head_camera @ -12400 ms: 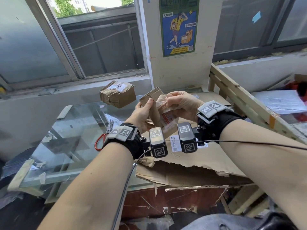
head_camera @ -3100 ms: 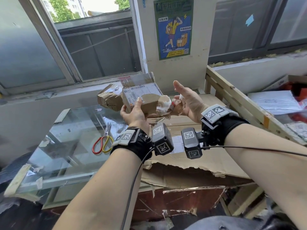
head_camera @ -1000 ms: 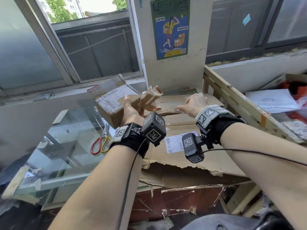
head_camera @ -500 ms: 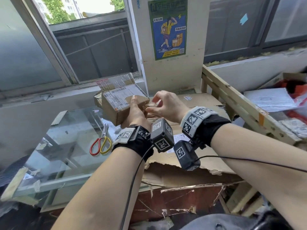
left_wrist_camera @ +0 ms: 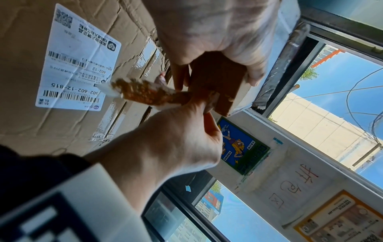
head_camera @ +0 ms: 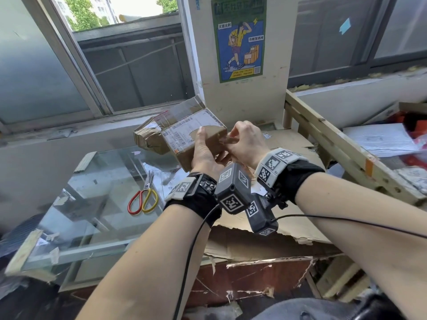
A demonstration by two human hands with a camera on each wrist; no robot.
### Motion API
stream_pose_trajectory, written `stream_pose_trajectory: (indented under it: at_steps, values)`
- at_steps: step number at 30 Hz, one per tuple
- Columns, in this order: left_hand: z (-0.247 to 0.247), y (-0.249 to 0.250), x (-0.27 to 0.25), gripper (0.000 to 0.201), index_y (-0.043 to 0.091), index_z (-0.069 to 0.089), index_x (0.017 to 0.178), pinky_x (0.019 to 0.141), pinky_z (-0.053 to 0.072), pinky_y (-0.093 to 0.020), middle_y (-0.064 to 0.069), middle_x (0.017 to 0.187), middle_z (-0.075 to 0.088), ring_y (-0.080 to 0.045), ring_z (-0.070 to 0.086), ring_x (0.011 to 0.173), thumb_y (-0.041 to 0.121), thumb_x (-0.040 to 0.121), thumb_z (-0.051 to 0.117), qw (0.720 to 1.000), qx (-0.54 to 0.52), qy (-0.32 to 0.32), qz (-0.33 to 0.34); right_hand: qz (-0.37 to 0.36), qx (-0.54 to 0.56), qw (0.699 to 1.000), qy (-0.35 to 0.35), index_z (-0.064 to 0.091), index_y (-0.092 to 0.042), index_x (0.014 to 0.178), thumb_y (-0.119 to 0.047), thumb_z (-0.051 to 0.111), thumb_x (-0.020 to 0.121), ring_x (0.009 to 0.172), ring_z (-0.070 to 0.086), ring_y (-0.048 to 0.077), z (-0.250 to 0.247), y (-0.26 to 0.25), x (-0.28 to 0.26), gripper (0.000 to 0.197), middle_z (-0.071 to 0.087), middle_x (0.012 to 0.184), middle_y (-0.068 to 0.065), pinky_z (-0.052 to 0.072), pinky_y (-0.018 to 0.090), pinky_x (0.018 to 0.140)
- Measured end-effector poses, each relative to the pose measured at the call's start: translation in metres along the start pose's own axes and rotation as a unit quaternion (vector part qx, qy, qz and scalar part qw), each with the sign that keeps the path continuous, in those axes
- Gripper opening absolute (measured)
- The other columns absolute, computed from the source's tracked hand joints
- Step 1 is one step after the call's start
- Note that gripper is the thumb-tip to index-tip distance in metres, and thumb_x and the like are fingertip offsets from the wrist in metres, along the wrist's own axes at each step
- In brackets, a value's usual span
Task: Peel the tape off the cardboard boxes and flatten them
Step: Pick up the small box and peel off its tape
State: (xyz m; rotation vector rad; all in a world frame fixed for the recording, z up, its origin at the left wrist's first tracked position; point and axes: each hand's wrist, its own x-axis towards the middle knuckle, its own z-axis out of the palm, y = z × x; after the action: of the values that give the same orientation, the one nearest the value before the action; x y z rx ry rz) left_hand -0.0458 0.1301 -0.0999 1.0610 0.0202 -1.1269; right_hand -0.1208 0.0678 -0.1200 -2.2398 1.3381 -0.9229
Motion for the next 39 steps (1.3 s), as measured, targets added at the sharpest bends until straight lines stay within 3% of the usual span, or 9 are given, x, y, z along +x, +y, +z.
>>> stream_pose_trajectory:
  at_steps: [1,4,7,13,15,18,29,34,39]
  values:
    - [0.0,0.0,0.0,0.07,0.0,0.052,0.124,0.075,0.057,-0.045,-0.018,0.118,0.062,-0.029,0.061,0.097,0.05,0.078,0.071,1.0,0.013,0.004,-0.003,-0.005,0.003,1.0,0.01,0.061,-0.007,0.088,-0.027,0.07,0.083,0.094,0.056,0.025,0.0,0.002,0.001,0.022,0.058,0.1,0.011,0.043,0.031,0.081]
    - [0.001,-0.001,0.0,0.057,0.003,0.05,0.111,0.039,0.051,-0.03,-0.015,0.097,0.06,-0.025,0.057,0.081,0.05,0.083,0.067,1.0,0.025,0.004,-0.017,-0.005,0.018,0.999,0.027,0.064,-0.008,0.082,-0.028,0.07,0.083,0.09,0.059,0.025,-0.001,0.005,0.001,0.021,0.065,0.095,0.01,0.043,0.031,0.077]
    - [0.003,0.001,-0.002,0.053,0.006,0.048,0.113,0.027,0.044,-0.035,-0.014,0.083,0.056,-0.026,0.055,0.07,0.046,0.084,0.067,0.999,-0.009,-0.011,-0.04,0.001,0.043,0.999,0.028,0.067,-0.01,0.077,-0.028,0.072,0.082,0.084,0.062,0.024,-0.001,0.008,0.001,0.02,0.07,0.088,0.009,0.048,0.033,0.073]
    - [-0.004,0.003,0.014,0.068,0.005,0.052,0.121,0.038,0.051,-0.036,-0.015,0.09,0.063,-0.029,0.061,0.071,0.06,0.082,0.061,0.999,0.001,0.007,-0.036,-0.008,0.081,0.996,-0.027,0.058,-0.016,0.06,-0.011,0.069,0.081,0.088,0.065,0.022,-0.005,0.011,-0.001,0.025,0.072,0.09,0.008,0.052,0.035,0.078]
    - [-0.007,0.005,0.012,0.064,0.002,0.055,0.104,0.042,0.049,-0.031,-0.015,0.082,0.06,-0.028,0.058,0.067,0.063,0.086,0.051,0.999,0.009,-0.007,-0.049,-0.012,0.103,0.993,-0.048,0.051,-0.023,0.054,-0.011,0.071,0.08,0.087,0.067,0.024,-0.006,0.013,-0.001,0.035,0.073,0.088,0.008,0.055,0.04,0.077]
    - [-0.014,0.006,0.013,0.063,0.003,0.051,0.086,0.049,0.043,-0.036,-0.013,0.076,0.057,-0.028,0.054,0.065,0.065,0.091,0.04,0.996,0.036,-0.034,-0.068,-0.013,0.123,0.989,-0.079,0.052,-0.023,0.054,-0.015,0.075,0.078,0.083,0.068,0.027,-0.008,0.013,-0.001,0.034,0.072,0.087,0.01,0.057,0.039,0.071]
    - [-0.024,0.011,0.017,0.068,0.005,0.054,0.089,0.058,0.044,-0.041,-0.014,0.085,0.06,-0.029,0.056,0.074,0.07,0.091,0.034,0.995,0.028,-0.057,-0.076,0.035,0.232,0.959,-0.156,0.055,-0.012,0.061,-0.005,0.07,0.083,0.075,0.067,0.029,-0.012,0.011,-0.004,0.028,0.07,0.09,0.021,0.059,0.047,0.073]
    - [-0.028,0.011,0.023,0.072,0.006,0.056,0.106,0.063,0.048,-0.04,-0.015,0.091,0.063,-0.029,0.059,0.079,0.072,0.09,0.033,0.995,0.039,-0.065,-0.069,0.055,0.295,0.936,-0.186,0.053,-0.01,0.063,-0.002,0.067,0.085,0.06,0.064,0.01,-0.017,0.014,-0.003,0.028,0.068,0.069,-0.001,0.053,0.03,0.06]
    - [-0.033,0.013,0.033,0.08,0.002,0.057,0.115,0.067,0.049,-0.04,-0.018,0.098,0.064,-0.03,0.059,0.082,0.073,0.089,0.029,0.993,0.046,-0.08,-0.073,0.081,0.354,0.908,-0.21,0.047,-0.007,0.065,0.003,0.062,0.086,0.056,0.063,0.005,-0.024,0.014,-0.005,0.028,0.066,0.064,-0.002,0.05,0.021,0.054]
